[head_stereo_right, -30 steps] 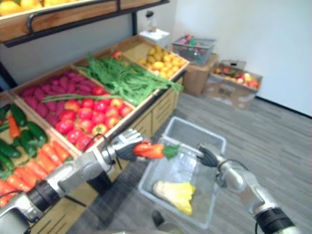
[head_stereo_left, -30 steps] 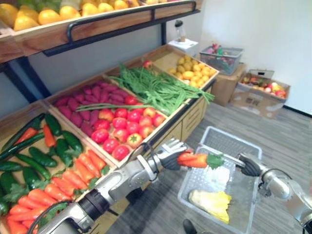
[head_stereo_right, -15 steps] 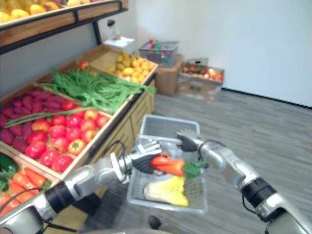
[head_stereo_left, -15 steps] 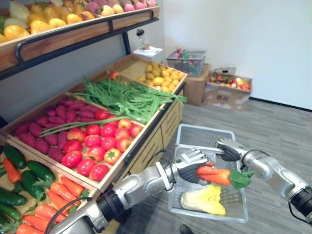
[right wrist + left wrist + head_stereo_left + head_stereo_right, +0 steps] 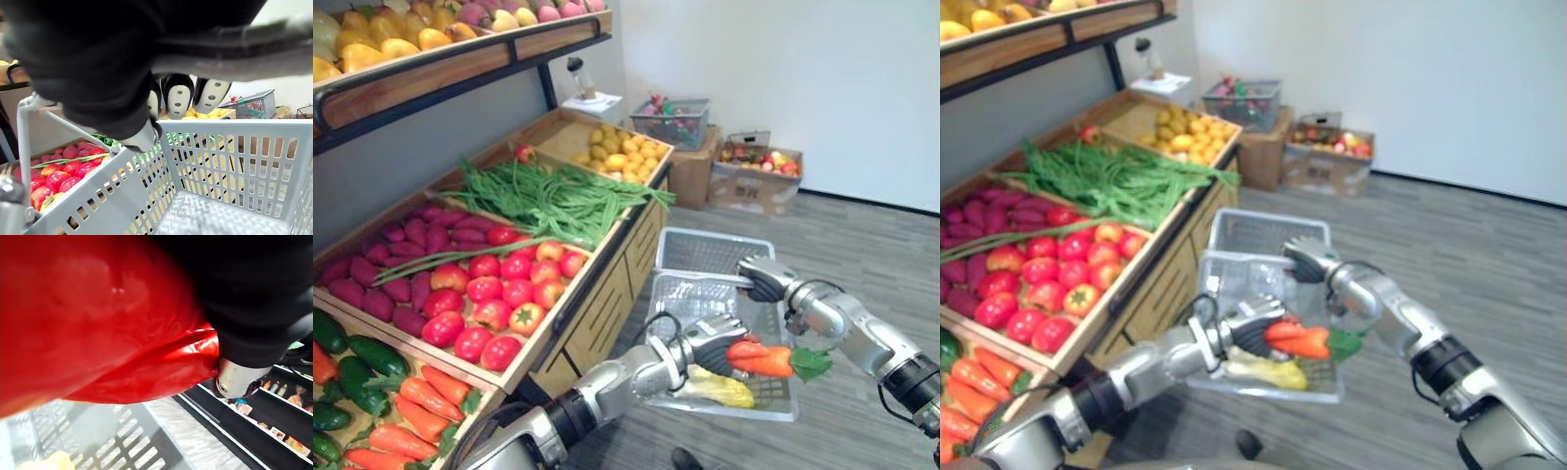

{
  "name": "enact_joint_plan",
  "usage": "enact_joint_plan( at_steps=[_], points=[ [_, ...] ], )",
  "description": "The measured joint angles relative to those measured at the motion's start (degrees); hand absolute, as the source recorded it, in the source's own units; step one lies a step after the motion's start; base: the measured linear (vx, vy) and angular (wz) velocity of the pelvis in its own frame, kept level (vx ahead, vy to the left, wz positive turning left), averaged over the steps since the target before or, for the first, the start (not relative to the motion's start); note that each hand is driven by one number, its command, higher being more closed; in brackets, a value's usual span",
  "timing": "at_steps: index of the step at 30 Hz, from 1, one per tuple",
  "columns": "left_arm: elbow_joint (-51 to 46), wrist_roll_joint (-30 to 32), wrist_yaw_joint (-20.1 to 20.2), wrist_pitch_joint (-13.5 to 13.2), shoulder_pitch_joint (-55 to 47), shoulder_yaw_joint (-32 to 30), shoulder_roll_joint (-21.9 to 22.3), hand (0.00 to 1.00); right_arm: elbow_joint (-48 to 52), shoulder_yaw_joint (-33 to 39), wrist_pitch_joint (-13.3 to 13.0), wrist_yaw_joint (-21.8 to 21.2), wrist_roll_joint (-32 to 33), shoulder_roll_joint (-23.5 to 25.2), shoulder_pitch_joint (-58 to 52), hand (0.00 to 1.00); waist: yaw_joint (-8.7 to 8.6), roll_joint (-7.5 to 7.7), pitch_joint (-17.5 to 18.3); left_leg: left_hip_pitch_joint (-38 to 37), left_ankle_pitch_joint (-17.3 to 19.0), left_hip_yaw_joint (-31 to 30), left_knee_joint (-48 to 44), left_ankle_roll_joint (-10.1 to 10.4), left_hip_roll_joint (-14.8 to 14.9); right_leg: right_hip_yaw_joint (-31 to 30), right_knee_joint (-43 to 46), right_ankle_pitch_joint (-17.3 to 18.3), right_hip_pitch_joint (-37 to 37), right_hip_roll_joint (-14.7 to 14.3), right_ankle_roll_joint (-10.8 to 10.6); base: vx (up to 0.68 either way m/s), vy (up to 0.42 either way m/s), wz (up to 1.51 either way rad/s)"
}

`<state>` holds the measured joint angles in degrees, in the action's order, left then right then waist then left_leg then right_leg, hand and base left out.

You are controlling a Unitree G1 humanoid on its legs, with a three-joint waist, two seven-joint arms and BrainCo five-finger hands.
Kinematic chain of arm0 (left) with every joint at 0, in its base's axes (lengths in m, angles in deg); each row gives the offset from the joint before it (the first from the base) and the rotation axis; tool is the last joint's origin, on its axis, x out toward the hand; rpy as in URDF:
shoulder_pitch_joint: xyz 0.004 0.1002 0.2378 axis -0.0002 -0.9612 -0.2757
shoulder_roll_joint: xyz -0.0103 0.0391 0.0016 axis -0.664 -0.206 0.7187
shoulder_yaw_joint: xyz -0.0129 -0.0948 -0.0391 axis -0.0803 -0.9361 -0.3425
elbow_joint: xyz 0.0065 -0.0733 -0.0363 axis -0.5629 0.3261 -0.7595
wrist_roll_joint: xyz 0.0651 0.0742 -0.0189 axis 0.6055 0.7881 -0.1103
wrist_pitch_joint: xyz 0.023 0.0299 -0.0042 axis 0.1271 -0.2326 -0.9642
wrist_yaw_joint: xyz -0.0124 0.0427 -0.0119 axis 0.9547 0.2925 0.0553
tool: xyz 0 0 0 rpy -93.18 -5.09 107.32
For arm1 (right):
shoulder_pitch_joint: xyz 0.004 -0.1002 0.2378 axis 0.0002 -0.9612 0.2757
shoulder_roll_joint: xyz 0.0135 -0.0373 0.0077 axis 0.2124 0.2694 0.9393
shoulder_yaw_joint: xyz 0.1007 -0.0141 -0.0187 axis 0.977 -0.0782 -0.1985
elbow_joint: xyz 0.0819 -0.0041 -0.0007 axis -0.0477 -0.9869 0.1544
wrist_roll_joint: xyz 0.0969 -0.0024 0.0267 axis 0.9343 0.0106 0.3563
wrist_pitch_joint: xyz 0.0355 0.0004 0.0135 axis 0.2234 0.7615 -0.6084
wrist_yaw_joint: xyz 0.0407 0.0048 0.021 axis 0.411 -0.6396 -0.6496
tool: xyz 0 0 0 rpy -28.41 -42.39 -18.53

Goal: Pick vegetable in the basket

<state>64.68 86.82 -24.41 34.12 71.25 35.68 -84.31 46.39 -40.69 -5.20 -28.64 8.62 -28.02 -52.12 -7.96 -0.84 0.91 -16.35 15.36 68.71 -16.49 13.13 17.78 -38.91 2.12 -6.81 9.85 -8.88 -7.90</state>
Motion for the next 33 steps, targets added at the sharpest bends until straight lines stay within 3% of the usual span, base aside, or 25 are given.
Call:
enact_joint_plan(
  at_steps=[12,13,22,33],
  points=[
    [16.5,4.8,-1.3,5.2,0.6,-5.3,6.4,1.0,-0.4,-2.9,0.8,0.0,0.1,4.5,4.7,1.0,-1.31,0.16,-1.4,-1.0,0.0,1.9,0.0,0.0,0.8,-0.3,0.1,-0.1,0.0,-1.1,0.4,0.01,0.001,-0.05],
    [17.4,5.2,-1.5,5.6,0.6,-5.6,6.7,0.0,-0.4,-3.3,0.8,0.0,0.1,4.8,5.1,1.0,-1.4,0.17,-1.4,-1.2,0.0,2.3,0.1,0.0,0.8,-0.5,0.1,-0.1,0.0,-1.3,0.4,0.0,-0.003,-0.15],
    [22.5,7.2,-2.2,7.1,1.2,-9.5,8.0,0.0,-1.2,-3.5,0.8,0.0,0.1,6.0,5.8,1.0,-1.32,0.5,-1.7,-1.9,0.0,3.4,0.4,0.0,0.6,-1.0,0.5,-0.1,0.0,-1.6,0.4,-0.02,-0.025,-0.04],
    [22.9,8.7,-2.2,7.3,1.2,-9.3,8.8,0.0,-1.3,-3.5,0.8,-0.2,0.1,6.0,5.8,1.0,-1.26,1.07,-2.0,-1.9,-0.1,3.1,0.4,0.0,0.5,-0.8,0.8,0.0,0.0,-1.5,0.4,-0.03,-0.027,0.01]
  ],
)
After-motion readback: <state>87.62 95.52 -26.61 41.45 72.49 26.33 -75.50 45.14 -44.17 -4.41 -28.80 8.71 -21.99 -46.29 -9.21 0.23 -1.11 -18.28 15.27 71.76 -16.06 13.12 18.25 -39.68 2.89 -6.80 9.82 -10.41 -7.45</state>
